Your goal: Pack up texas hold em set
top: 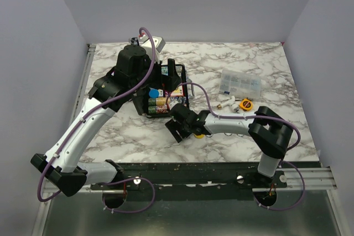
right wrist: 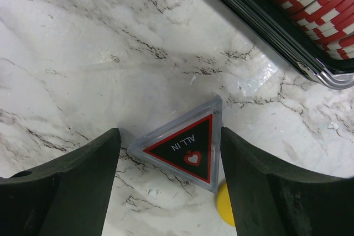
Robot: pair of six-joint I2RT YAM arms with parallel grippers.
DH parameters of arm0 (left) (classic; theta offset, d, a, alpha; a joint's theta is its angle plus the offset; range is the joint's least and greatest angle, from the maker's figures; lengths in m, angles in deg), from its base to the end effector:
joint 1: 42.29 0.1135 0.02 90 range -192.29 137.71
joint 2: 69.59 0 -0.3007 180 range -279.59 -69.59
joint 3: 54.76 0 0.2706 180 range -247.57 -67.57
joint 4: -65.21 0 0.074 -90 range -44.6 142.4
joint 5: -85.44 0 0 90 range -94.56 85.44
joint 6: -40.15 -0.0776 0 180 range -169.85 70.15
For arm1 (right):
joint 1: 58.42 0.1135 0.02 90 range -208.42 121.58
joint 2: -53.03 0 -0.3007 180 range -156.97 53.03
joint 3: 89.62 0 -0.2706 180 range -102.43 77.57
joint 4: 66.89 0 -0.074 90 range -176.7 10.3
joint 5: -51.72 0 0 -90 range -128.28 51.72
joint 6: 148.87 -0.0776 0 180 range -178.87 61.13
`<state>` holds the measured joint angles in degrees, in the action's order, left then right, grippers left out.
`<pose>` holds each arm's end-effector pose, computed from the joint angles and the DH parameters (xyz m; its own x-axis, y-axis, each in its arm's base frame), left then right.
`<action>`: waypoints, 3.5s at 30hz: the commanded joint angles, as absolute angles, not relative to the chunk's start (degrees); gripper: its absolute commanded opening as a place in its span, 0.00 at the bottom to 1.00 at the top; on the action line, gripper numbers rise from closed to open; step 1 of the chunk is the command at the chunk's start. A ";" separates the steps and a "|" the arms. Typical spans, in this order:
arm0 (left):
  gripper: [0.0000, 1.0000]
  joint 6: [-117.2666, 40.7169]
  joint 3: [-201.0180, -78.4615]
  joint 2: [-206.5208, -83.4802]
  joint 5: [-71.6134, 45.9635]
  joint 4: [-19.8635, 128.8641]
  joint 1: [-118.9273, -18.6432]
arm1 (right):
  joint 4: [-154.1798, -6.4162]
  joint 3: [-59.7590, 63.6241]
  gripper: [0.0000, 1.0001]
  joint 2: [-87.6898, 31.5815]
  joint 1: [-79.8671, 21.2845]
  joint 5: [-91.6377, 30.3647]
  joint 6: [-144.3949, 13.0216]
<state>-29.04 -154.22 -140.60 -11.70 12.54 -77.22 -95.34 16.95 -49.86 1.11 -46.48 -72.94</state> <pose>0.2386 -0.1784 0.4648 -0.5493 -0.0464 -0.8344 0.4985 0.7832 -0.3717 0.2138 0.3416 0.1458 -0.6148 -0.5704 -0.5447 -0.6858 0.7277 0.0119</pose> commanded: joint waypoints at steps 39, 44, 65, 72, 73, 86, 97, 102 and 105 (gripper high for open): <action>0.99 -28.24 -155.96 -138.75 -2.69 11.02 -75.28 | -86.05 25.40 0.03 -36.89 1.11 -54.66 -81.85; 0.99 -27.54 -156.81 -136.64 3.18 9.59 -74.38 | -82.75 25.00 0.01 -32.79 -2.28 -53.69 -83.93; 0.99 -27.78 -154.67 -134.98 -1.28 11.97 -74.36 | -99.28 -18.40 0.02 -64.84 -19.44 -41.88 -97.61; 0.99 -27.79 -155.10 -135.55 -3.04 11.62 -74.34 | -106.75 -26.57 0.10 -71.69 -19.39 -43.42 -97.89; 0.99 -27.71 -155.22 -135.68 -3.23 11.55 -74.35 | -107.19 -27.20 0.10 -72.17 -19.40 -43.70 -97.50; 0.99 -27.71 -155.03 -136.25 -4.17 11.79 -74.34 | -111.34 -32.81 0.29 -76.82 -19.38 -47.23 -94.89; 0.99 -27.71 -155.00 -136.46 -4.48 11.96 -74.37 | -110.73 -33.48 0.44 -78.52 -19.44 -48.39 -93.86; 0.99 -27.71 -154.86 -136.57 -4.52 11.97 -74.37 | -111.22 -34.26 0.55 -78.81 -19.38 -48.90 -93.54; 0.99 -27.79 -154.89 -136.64 -4.48 12.04 -74.37 | -111.81 -34.57 0.64 -78.57 -19.36 -49.07 -93.16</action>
<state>-27.75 -155.18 -136.40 -3.31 11.03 -74.51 -109.85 -32.34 -77.62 -19.74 -47.07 -94.38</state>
